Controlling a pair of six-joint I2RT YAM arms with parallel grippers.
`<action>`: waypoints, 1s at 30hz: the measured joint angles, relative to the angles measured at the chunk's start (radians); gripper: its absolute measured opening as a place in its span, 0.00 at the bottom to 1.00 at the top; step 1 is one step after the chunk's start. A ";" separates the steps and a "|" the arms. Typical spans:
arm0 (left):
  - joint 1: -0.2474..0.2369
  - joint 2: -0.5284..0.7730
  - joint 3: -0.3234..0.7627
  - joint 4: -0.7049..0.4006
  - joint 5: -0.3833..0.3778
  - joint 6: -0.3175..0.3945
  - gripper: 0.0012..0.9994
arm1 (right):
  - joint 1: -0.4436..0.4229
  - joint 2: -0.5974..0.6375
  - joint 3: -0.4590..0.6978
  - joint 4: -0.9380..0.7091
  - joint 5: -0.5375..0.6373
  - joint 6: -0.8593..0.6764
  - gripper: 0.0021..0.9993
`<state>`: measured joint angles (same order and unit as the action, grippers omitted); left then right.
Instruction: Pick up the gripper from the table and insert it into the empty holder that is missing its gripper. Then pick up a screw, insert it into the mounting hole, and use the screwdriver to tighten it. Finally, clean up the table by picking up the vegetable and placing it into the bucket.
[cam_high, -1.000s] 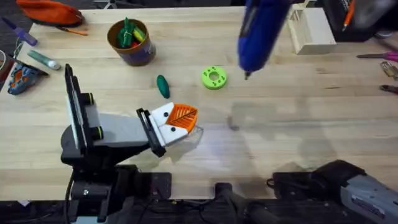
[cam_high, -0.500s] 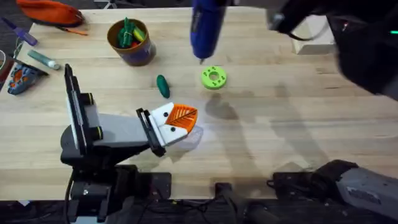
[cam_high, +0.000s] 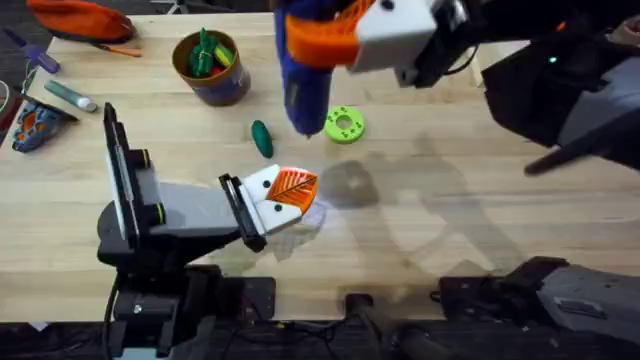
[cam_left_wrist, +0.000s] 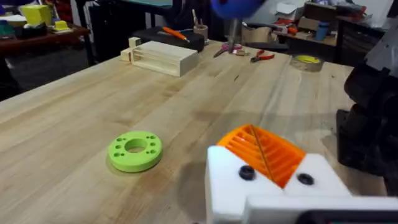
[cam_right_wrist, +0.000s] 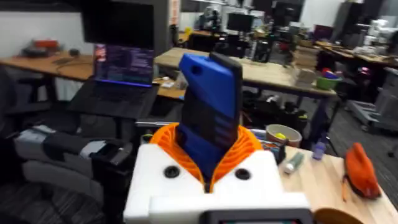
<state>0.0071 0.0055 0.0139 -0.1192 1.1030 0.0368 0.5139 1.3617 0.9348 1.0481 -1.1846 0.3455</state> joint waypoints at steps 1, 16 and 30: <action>0.000 0.000 0.000 0.000 0.000 0.000 0.01 | 0.009 0.001 0.000 0.001 -0.008 -0.007 0.02; 0.000 0.000 0.000 0.000 0.000 0.000 0.01 | 0.044 0.098 -0.004 0.178 -0.097 -0.035 0.02; 0.000 0.000 0.000 0.000 0.000 0.000 0.01 | 0.122 0.138 -0.004 0.178 -0.105 -0.134 0.02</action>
<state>0.0071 0.0052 0.0139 -0.1192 1.1030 0.0368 0.6357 1.4995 0.9310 1.2259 -1.2892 0.2114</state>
